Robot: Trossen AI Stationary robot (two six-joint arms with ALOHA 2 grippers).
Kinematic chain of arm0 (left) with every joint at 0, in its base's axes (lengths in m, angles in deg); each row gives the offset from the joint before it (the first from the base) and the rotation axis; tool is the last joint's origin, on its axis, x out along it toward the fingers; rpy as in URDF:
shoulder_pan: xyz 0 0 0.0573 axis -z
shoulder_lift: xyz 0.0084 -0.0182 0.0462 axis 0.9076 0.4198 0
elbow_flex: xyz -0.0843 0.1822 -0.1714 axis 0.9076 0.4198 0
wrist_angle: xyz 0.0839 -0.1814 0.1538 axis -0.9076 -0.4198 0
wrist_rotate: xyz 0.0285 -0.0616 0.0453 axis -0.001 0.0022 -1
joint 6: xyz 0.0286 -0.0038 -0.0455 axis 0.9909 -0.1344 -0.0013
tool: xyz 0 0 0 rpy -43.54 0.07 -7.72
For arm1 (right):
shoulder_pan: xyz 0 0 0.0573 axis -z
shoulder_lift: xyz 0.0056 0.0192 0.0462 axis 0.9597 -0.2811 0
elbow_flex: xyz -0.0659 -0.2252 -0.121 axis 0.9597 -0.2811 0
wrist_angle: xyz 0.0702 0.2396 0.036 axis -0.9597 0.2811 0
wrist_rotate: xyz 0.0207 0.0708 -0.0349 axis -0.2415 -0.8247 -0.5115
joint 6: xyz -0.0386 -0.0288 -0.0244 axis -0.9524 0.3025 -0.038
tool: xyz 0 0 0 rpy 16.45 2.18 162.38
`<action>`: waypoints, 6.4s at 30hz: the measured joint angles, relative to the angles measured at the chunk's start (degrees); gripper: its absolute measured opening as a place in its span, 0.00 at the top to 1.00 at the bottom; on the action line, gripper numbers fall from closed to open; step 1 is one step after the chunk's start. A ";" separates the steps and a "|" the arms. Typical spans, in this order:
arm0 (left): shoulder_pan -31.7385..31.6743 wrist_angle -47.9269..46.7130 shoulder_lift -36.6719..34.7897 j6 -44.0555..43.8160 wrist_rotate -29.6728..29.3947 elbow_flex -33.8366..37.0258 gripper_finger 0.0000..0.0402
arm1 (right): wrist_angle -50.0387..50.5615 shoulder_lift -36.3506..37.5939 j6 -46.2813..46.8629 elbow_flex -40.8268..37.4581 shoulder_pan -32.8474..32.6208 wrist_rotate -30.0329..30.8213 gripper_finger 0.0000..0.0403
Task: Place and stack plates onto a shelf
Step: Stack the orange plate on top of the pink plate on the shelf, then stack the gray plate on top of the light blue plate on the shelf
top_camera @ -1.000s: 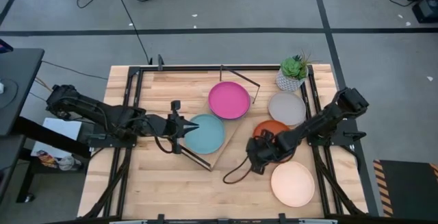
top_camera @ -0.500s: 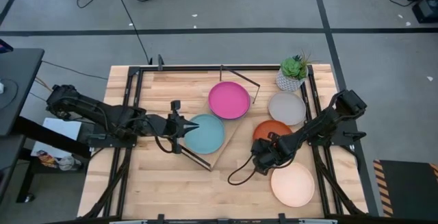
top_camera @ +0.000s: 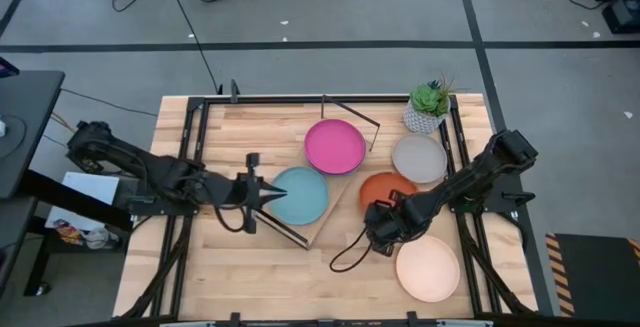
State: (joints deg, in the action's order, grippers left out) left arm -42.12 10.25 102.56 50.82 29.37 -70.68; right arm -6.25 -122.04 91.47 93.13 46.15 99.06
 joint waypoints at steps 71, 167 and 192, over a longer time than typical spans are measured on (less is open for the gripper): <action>1.61 -5.08 -1.73 -6.57 -6.65 0.00 0.93 | 3.83 -7.29 -43.97 22.86 22.65 6.73 0.70; 5.17 -5.14 -4.83 -6.63 -3.79 -6.01 0.93 | 6.88 -23.59 -84.11 41.59 14.50 -4.01 0.94; 5.15 -8.07 -4.83 -8.34 -3.79 -5.99 0.93 | 4.83 -24.04 -75.84 42.35 10.57 6.51 0.58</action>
State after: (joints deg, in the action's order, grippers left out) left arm -36.97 2.17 97.73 42.49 25.57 -76.67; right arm -1.42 -146.08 15.63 135.49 56.72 105.57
